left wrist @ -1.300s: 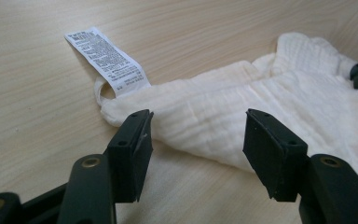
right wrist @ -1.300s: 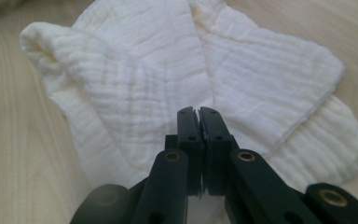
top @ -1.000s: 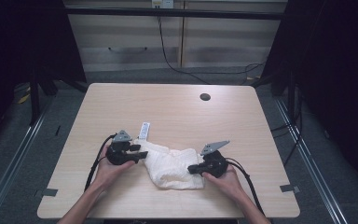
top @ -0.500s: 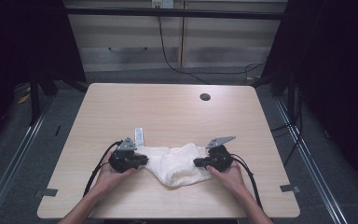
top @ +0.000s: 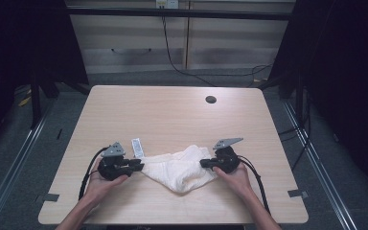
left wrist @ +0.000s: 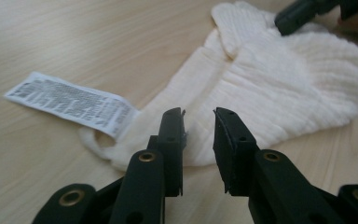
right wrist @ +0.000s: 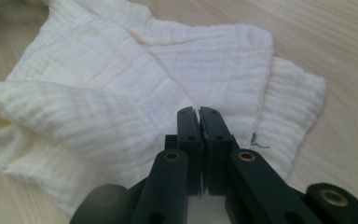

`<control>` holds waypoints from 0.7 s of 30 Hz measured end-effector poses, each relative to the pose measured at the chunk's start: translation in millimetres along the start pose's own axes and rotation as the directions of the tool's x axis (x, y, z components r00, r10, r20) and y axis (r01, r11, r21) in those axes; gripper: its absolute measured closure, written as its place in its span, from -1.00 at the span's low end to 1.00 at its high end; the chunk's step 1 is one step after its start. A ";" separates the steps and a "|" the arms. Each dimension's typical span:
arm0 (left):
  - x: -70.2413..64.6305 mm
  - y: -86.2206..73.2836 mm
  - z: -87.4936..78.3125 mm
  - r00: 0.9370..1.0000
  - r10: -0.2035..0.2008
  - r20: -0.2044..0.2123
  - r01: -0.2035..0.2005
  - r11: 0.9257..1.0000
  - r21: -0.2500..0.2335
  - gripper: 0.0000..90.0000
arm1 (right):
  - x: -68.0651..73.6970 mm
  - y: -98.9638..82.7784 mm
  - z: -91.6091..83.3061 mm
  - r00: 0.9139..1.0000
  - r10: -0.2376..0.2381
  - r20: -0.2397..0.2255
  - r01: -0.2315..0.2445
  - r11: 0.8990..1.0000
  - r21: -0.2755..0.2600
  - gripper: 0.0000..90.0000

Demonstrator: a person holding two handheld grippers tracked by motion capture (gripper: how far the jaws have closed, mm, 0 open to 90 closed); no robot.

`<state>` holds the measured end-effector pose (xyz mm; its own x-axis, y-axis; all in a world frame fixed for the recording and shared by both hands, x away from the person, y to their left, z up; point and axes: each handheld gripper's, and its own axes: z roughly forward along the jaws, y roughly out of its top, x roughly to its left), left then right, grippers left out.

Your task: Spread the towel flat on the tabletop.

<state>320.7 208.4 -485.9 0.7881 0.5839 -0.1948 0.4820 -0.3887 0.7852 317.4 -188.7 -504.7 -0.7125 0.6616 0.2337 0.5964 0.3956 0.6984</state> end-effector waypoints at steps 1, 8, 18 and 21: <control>4.5 0.1 -0.6 0.999 -0.024 -0.022 0.024 1.000 -0.005 0.51 | -0.4 0.0 -0.1 1.000 0.000 -0.001 0.000 1.000 0.001 0.96; 30.7 2.8 4.4 0.990 -0.108 -0.092 0.107 0.994 -0.013 0.34 | -0.1 -0.3 0.3 1.000 0.000 -0.002 0.000 1.000 -0.005 0.96; 23.3 -5.7 14.9 0.994 -0.047 -0.095 0.055 0.996 0.076 0.25 | 0.4 -0.9 0.2 1.000 0.000 0.001 0.000 1.000 -0.007 0.96; 21.8 -6.4 15.4 0.994 -0.035 -0.101 0.043 0.996 0.078 0.20 | 0.7 -0.8 0.1 1.000 -0.002 0.003 0.002 1.000 -0.006 0.96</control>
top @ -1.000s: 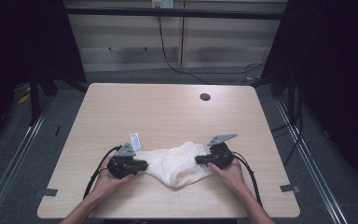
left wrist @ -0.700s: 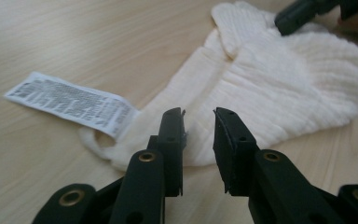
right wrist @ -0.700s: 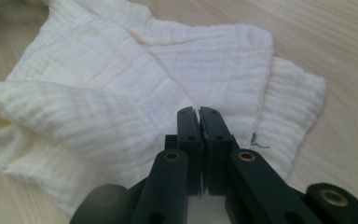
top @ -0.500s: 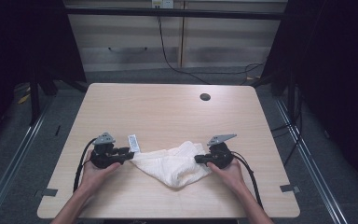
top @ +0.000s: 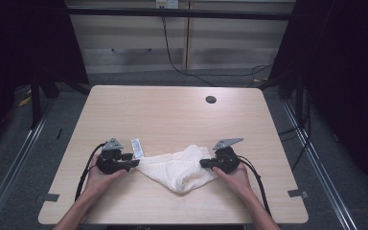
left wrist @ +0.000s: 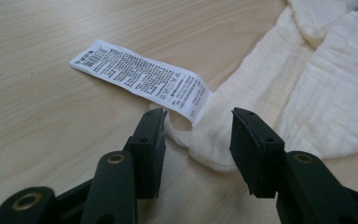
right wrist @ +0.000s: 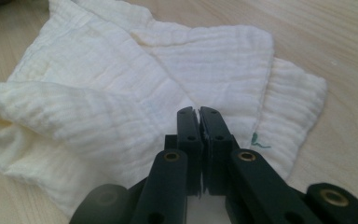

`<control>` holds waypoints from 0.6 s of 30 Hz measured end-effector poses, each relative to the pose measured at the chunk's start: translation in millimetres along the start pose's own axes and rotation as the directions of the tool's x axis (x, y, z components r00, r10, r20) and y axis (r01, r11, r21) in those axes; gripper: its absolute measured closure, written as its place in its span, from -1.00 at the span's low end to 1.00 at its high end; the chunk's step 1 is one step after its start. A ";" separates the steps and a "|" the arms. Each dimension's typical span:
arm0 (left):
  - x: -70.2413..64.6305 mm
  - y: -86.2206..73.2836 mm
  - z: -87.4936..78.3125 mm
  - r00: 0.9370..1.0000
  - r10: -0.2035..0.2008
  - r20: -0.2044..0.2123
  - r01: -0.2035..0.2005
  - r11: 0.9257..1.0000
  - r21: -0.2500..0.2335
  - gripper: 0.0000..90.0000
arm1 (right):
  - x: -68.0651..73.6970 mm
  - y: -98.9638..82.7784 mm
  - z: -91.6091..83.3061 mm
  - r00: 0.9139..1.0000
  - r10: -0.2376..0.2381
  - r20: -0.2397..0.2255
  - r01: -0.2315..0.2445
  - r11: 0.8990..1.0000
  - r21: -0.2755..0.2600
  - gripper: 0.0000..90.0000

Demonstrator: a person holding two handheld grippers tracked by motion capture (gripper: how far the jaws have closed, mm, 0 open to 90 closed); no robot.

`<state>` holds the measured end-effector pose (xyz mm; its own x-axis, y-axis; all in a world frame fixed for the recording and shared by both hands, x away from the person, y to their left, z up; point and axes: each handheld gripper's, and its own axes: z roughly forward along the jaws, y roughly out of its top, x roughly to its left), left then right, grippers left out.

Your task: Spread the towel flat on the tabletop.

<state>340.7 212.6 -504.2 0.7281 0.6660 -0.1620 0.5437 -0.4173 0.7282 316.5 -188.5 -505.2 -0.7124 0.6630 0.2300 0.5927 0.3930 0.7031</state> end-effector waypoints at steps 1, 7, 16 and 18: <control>-0.9 -0.2 0.1 1.000 0.010 -0.007 -0.010 1.000 0.000 0.20 | 0.1 0.0 0.0 1.000 0.001 0.000 -0.001 1.000 0.000 0.96; -15.2 -0.9 1.0 0.992 0.123 -0.012 -0.122 0.992 0.025 0.63 | 0.3 -0.2 -0.1 1.000 -0.005 0.002 0.005 1.000 -0.002 0.96; -11.6 -1.4 1.9 0.998 0.046 0.038 -0.046 0.999 0.013 0.92 | 0.9 -0.1 -1.1 1.000 -0.002 0.001 0.002 1.000 -0.017 0.96; -10.7 -1.1 1.4 0.999 0.036 0.040 -0.036 0.999 0.010 0.92 | 0.7 0.5 -2.4 1.000 0.001 -0.003 -0.001 1.000 -0.027 0.96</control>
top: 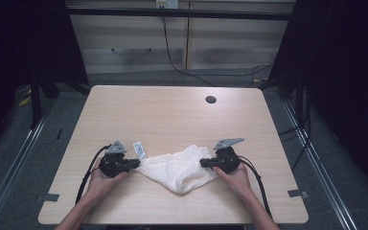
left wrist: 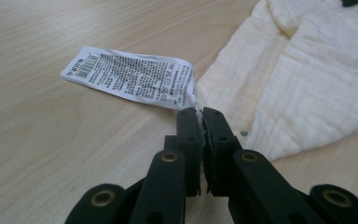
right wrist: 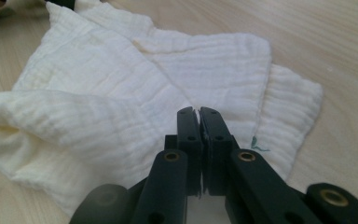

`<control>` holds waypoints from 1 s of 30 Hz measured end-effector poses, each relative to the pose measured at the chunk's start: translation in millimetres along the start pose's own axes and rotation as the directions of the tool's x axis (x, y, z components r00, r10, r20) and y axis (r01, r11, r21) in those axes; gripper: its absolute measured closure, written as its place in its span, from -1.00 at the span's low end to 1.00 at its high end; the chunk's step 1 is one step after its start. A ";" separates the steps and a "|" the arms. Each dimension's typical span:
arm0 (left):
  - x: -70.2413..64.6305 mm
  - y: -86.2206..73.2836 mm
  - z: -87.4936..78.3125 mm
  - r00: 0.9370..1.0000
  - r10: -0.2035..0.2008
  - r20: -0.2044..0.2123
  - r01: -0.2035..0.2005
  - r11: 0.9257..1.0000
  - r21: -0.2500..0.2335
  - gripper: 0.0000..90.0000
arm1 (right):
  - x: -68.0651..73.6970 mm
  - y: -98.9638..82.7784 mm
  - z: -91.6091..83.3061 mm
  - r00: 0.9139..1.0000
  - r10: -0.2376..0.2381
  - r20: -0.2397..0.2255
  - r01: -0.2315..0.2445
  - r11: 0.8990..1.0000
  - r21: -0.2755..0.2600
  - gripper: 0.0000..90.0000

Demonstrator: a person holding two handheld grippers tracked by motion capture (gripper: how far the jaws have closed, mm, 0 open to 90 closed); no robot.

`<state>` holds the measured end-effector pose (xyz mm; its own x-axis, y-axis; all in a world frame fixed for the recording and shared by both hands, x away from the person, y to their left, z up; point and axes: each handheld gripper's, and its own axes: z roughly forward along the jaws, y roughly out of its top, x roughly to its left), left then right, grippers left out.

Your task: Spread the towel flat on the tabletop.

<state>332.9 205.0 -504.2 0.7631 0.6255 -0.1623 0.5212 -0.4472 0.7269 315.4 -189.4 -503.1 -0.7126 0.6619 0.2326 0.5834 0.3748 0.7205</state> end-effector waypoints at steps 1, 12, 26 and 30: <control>0.9 0.8 -0.7 1.000 -0.014 0.008 0.014 1.000 -0.016 0.92 | 0.0 0.0 0.0 1.000 0.000 0.000 0.000 1.000 0.000 0.96; 0.0 28.0 -37.0 0.999 -0.040 0.011 0.041 0.982 -0.184 0.92 | 1.1 22.3 -37.1 0.999 0.018 -0.030 -0.023 0.986 -0.164 0.96; 6.4 68.5 -68.9 0.998 -0.068 -0.003 0.064 0.953 -0.296 0.92 | 3.1 79.5 -85.3 0.999 -0.050 0.023 0.054 0.961 -0.272 0.96; 7.8 88.2 -75.7 0.998 -0.066 -0.017 0.057 0.947 -0.316 0.92 | 2.0 94.9 -95.8 0.998 -0.060 0.033 0.067 0.953 -0.296 0.96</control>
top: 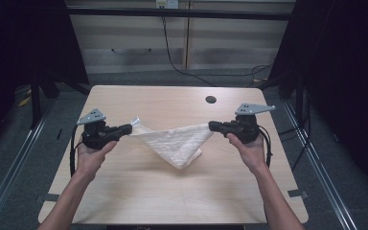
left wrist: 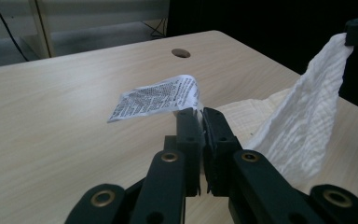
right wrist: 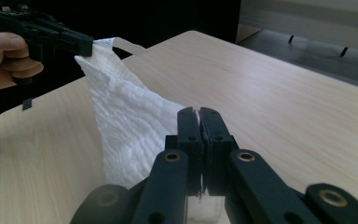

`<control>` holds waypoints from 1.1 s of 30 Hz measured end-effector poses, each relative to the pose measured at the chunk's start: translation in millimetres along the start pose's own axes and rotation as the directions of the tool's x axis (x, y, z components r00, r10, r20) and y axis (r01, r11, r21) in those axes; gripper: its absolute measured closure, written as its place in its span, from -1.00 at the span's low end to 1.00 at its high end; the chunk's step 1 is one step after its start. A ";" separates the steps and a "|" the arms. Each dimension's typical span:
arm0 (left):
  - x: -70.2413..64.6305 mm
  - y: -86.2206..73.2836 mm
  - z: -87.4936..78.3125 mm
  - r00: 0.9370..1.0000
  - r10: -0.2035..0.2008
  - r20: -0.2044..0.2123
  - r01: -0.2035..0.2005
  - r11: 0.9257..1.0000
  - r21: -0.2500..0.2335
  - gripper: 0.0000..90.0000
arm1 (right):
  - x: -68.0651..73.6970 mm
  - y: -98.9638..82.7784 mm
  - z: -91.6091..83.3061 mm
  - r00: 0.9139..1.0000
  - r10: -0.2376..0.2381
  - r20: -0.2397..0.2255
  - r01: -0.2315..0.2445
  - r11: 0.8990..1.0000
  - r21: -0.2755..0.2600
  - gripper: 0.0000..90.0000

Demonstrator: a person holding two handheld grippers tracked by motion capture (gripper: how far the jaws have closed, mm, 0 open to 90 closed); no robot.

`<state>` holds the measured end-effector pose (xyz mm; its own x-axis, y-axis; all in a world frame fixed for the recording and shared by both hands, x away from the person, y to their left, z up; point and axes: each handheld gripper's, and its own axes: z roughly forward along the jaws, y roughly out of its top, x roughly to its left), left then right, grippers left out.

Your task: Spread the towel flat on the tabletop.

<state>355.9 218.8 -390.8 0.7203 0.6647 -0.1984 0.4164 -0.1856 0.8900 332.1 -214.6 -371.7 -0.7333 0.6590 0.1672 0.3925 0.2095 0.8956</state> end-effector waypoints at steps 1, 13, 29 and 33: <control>-0.2 4.7 0.5 1.000 0.002 -0.004 -0.002 1.000 0.003 0.92 | -1.0 4.0 -1.0 1.000 -0.002 0.006 0.002 1.000 -0.006 0.96; 6.5 51.1 -8.2 0.999 0.017 -0.035 -0.019 0.999 -0.035 0.91 | -7.5 43.9 -10.1 0.999 -0.023 0.030 0.025 0.998 -0.058 0.97; 9.8 78.7 -15.2 0.999 0.017 -0.034 -0.020 0.996 -0.088 0.91 | -10.3 75.1 -18.7 0.998 -0.053 0.044 0.058 0.991 -0.124 0.97; 17.0 85.7 -9.3 0.999 -0.013 -0.039 0.010 0.996 -0.087 0.91 | -14.2 86.9 -20.9 0.997 -0.059 0.051 0.065 0.990 -0.125 0.97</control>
<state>398.7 221.0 -314.0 0.6928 0.6945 -0.1940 0.3735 -0.1156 0.9204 364.9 -220.9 -287.6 -0.7255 0.6819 0.0930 0.2721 0.1600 0.9489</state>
